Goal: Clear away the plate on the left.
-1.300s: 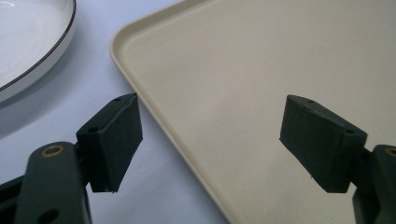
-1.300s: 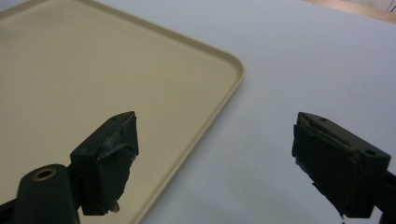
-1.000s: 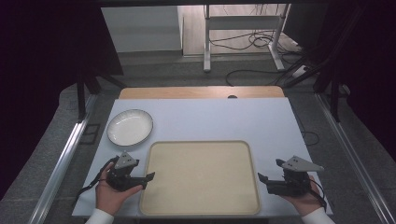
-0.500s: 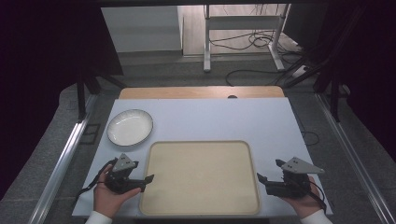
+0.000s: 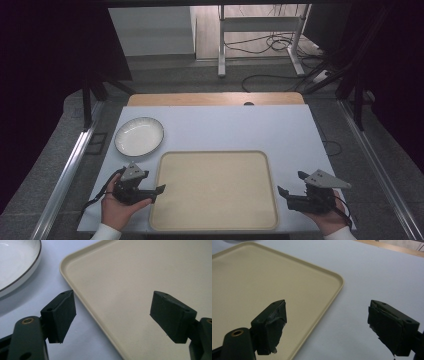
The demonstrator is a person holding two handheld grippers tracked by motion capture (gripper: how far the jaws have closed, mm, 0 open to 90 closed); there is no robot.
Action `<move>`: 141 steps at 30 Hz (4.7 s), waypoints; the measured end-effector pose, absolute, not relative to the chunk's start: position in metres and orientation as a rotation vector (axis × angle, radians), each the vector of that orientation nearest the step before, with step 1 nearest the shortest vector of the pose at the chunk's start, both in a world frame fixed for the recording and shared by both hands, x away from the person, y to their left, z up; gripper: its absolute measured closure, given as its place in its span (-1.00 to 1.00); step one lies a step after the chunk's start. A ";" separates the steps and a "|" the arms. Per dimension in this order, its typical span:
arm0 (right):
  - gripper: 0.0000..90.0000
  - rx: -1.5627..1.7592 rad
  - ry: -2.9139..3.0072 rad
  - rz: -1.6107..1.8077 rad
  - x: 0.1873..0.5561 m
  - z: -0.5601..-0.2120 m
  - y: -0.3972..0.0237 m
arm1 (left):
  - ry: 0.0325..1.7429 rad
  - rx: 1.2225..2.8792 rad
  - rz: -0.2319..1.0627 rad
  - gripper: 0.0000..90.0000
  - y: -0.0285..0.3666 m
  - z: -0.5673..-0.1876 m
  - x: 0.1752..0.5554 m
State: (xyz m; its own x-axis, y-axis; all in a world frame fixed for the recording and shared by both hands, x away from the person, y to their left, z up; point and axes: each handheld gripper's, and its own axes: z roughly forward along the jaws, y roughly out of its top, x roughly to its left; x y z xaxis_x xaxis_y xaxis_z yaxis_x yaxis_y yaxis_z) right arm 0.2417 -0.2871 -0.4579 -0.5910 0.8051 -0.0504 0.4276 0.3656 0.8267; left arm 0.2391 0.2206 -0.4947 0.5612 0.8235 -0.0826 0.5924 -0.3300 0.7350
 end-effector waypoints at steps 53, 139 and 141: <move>-0.64 1.113 2.183 1.067 0.251 -0.467 -0.289 | 1.308 1.912 0.403 -0.79 0.278 -0.457 0.317; -0.61 1.161 2.157 1.031 0.255 -0.469 -0.293 | 1.760 1.675 0.151 0.33 0.393 -0.535 0.408; -0.61 1.160 2.158 1.028 0.255 -0.469 -0.294 | 1.762 1.666 0.139 0.37 0.394 -0.538 0.409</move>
State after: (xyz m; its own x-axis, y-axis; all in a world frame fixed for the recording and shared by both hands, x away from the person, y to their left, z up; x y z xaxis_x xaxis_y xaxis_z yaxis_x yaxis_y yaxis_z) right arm 0.2553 -0.2936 -0.4692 -0.5257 0.8486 -0.0600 0.4879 0.3586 0.7958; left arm 0.4087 0.3936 -0.5379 0.0701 0.9113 -0.4056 0.8364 0.1679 0.5217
